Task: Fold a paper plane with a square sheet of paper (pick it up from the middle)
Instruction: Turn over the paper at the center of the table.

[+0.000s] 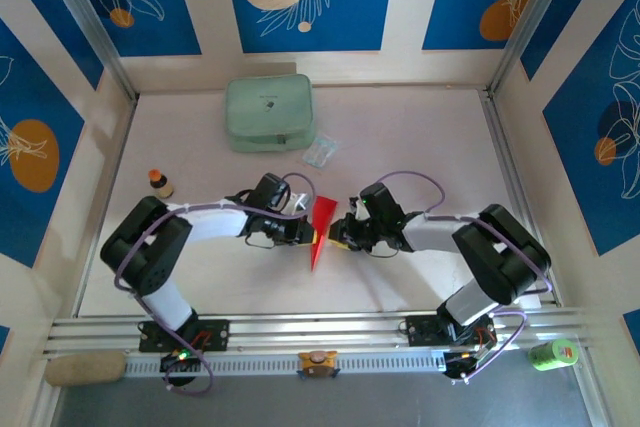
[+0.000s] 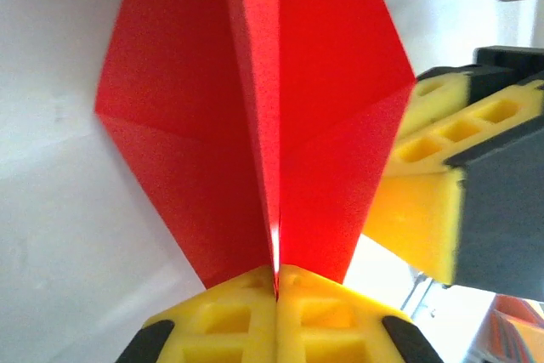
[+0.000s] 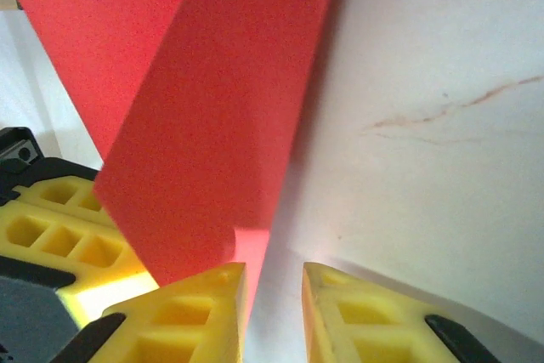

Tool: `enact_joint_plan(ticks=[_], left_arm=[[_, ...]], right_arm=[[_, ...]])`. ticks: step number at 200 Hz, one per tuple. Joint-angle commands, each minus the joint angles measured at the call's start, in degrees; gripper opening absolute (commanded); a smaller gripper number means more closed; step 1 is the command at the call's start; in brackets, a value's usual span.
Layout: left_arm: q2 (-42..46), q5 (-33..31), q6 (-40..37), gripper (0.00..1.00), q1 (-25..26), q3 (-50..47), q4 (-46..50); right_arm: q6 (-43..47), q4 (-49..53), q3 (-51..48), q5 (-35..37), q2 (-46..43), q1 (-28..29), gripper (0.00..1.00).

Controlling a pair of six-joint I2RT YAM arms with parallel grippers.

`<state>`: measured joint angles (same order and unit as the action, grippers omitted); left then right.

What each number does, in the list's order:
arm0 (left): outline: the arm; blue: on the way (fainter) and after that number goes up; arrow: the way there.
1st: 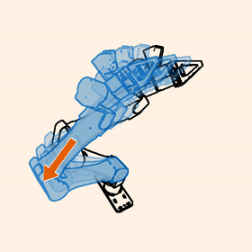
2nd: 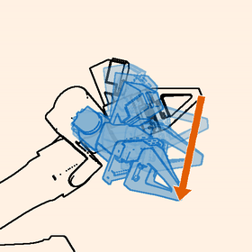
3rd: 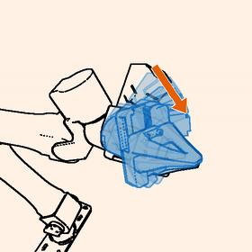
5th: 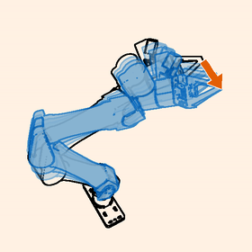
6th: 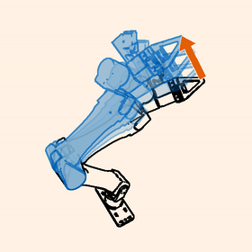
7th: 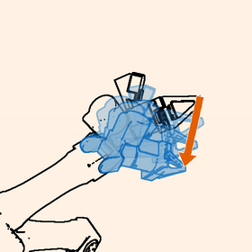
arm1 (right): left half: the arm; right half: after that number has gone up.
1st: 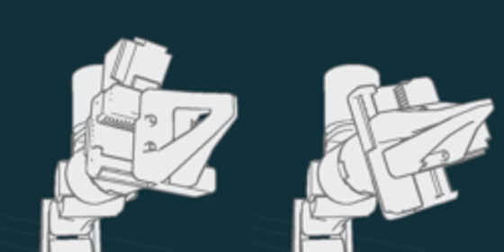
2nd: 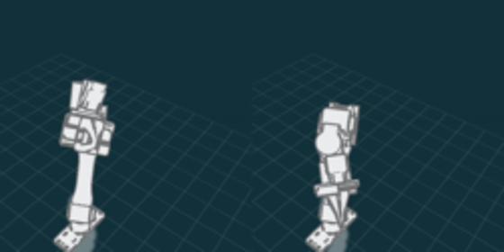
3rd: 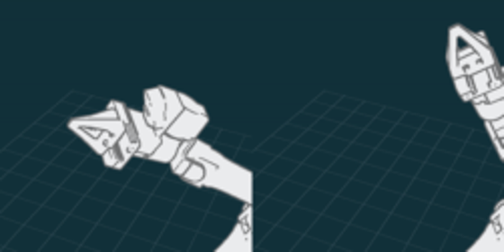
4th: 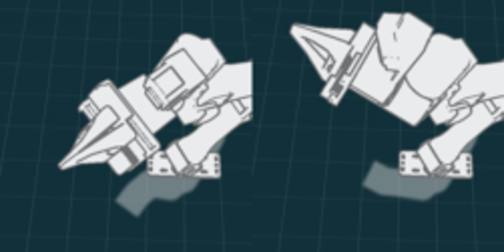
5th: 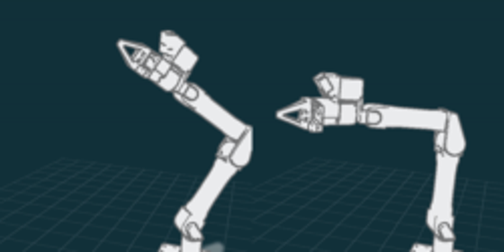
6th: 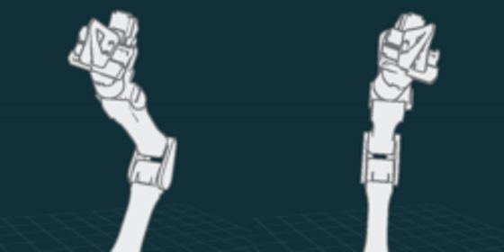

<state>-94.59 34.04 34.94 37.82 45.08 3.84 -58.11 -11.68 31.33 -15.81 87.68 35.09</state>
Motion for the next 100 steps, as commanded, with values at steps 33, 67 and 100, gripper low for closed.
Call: enact_joint_plan(ticks=[33,67,100], left_arm=[[4.8,-27.4,-3.9,0.00,6.4,8.0,21.7],[3.3,-34.3,-2.3,0.00,9.1,9.9,25.6],[1.0,-35.5,-1.6,0.00,11.1,10.7,26.3]], right_arm=[[0.4,5.8,-1.5,5.3,-6.7,-0.9,0.29],[0.3,5.9,-1.4,5.0,-6.8,-0.8,0.29],[-0.3,5.9,-1.6,5.3,-6.8,-0.9,0.30]])
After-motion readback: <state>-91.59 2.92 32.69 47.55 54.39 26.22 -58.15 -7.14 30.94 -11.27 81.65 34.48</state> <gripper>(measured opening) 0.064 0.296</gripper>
